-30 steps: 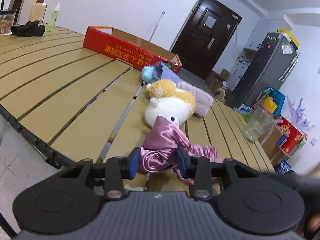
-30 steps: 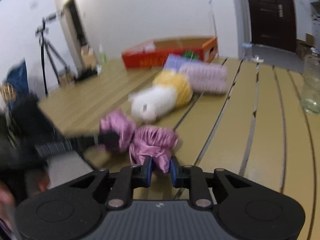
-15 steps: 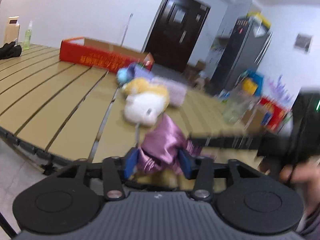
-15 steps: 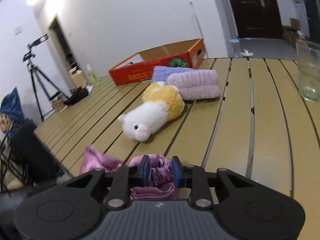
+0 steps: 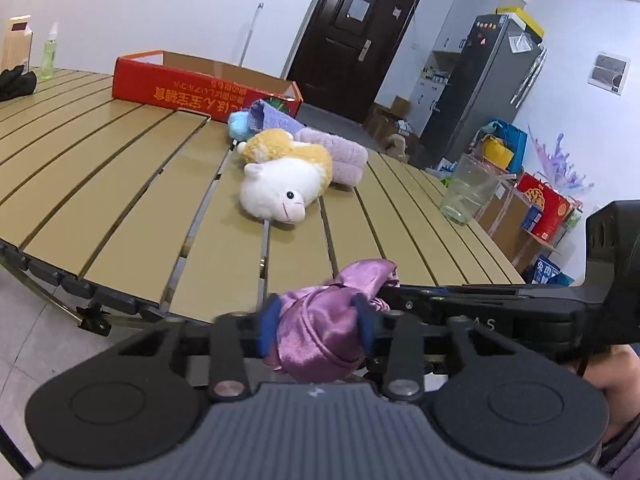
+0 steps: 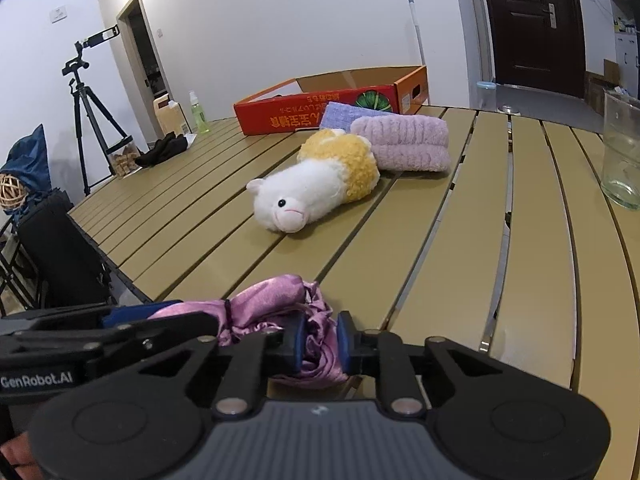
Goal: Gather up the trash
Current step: 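Carry both purple scrunchies over the bin and open both tools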
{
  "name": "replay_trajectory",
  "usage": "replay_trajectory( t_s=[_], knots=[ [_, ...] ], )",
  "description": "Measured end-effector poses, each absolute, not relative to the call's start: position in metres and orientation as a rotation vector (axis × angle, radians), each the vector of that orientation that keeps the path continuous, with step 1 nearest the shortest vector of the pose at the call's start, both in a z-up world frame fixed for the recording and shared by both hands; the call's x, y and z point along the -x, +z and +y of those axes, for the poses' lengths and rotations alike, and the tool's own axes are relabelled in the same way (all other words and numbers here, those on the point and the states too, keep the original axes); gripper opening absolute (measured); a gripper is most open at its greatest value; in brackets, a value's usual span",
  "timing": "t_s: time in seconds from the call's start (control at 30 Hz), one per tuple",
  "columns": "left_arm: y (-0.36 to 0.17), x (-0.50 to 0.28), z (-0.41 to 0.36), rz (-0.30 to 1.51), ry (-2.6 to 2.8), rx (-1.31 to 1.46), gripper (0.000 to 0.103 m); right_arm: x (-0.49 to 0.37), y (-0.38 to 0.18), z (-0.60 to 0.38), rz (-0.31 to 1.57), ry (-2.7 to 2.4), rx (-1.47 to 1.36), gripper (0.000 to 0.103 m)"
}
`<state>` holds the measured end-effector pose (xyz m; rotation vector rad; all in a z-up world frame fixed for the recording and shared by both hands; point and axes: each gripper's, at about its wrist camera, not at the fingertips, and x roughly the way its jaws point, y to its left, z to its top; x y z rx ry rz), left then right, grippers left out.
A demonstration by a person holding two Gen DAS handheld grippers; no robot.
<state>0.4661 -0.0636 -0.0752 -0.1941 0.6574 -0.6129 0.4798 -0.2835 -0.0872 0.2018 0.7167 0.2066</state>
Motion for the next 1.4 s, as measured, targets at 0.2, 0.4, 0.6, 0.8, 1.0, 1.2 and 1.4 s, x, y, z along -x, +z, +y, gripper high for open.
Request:
replay_trajectory(
  t_s=[0.2, 0.4, 0.6, 0.8, 1.0, 1.2, 1.4],
  knots=[
    [-0.065, -0.453, -0.043, 0.639, -0.580, 0.204, 0.019, -0.473, -0.068, -0.261, 0.655, 0.276, -0.166, 0.008],
    [-0.071, -0.434, 0.022, 0.697, -0.531, 0.231, 0.019, -0.461, -0.070, -0.205, 0.677, 0.444, -0.063, 0.008],
    [-0.122, -0.431, 0.035, 0.856, -0.479, 0.240, 0.019, -0.448, -0.102, -0.159, 0.784, 0.463, 0.106, 0.008],
    [-0.175, -0.449, -0.006, 1.024, -0.432, 0.145, 0.024, -0.457, -0.169, -0.147, 0.987, 0.381, 0.268, 0.017],
    [-0.214, -0.461, -0.024, 1.150, -0.354, 0.019, 0.041, -0.459, -0.204, -0.153, 1.109, 0.343, 0.322, 0.029],
    [-0.214, -0.462, -0.021, 1.151, -0.324, 0.008, 0.053, -0.450, -0.185, -0.161, 1.058, 0.351, 0.291, 0.048],
    [-0.202, -0.462, -0.022, 1.145, -0.316, 0.014, 0.056, -0.452, -0.173, -0.166, 1.010, 0.369, 0.275, 0.048]
  ],
)
